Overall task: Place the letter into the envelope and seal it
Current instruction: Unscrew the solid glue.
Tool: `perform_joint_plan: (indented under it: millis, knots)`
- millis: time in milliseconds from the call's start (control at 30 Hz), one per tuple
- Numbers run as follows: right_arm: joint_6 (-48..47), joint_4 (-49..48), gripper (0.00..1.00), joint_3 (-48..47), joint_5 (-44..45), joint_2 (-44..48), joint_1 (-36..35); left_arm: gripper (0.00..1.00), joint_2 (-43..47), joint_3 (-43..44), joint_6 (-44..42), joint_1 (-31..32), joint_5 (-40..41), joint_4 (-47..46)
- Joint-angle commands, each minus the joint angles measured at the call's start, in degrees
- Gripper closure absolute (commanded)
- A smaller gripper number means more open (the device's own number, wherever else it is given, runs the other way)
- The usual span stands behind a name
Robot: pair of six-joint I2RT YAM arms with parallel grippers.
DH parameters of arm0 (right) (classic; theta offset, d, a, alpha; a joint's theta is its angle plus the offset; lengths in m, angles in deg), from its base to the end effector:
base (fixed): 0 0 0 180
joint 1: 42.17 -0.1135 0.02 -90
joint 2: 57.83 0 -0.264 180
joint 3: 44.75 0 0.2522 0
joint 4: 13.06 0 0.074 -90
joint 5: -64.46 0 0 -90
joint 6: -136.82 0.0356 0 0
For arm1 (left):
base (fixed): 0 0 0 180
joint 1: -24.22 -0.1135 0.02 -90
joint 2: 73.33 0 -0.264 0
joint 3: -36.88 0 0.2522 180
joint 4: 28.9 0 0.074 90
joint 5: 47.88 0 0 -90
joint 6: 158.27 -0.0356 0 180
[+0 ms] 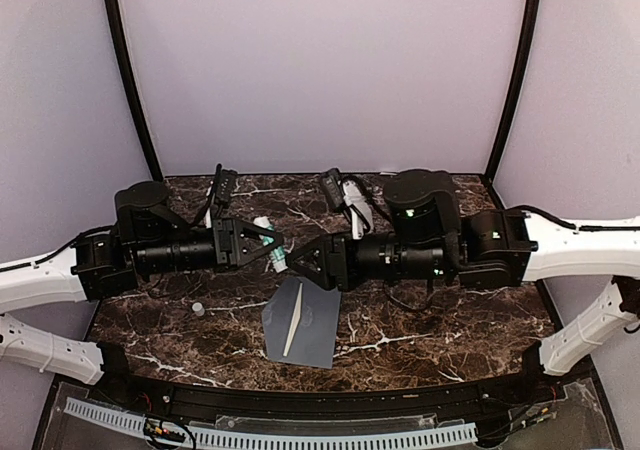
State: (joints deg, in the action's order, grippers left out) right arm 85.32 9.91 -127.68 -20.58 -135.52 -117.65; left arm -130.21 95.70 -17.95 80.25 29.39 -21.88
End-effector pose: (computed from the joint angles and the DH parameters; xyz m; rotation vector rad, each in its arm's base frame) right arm 0.0830 0.3082 0.3611 -0.6001 2.0029 1.2302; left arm 0.1254 -0.2002 0.3335 0.2901 1.8994 -1.5279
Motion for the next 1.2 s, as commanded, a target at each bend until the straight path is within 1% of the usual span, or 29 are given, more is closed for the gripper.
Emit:
perform_joint_plan:
  millis: [0,200,367,500,733,800,1167]
  knots:
    - [-2.6,5.7,0.61,-3.8,4.4,-3.9,-1.7,1.00,1.0,1.3,0.9,-0.3,0.7,0.3]
    - [-3.1,4.9,0.62,-5.1,4.1,-5.9,-2.8,1.00,0.8,1.0,1.2,-0.3,0.4,0.2]
    - [-3.4,7.5,0.62,-7.3,5.9,-7.7,-3.4,1.00,0.6,0.9,1.4,-0.3,0.0,0.0]
    - [-3.6,7.5,0.62,-8.1,6.2,-8.7,-3.6,1.00,0.3,0.9,1.5,-0.3,-0.3,-0.5]
    - [-3.9,6.4,0.70,-9.0,6.0,-10.0,-3.7,1.00,0.1,1.0,1.5,-0.3,-0.8,-0.8]
    - [-3.9,5.7,0.70,-9.0,5.8,-10.2,-3.7,1.00,0.0,1.0,1.5,-0.3,-1.0,-0.9]
    - [-3.5,5.2,0.67,-9.3,8.2,-11.0,-3.6,1.00,-0.7,1.2,1.5,-0.3,-2.1,-1.4]
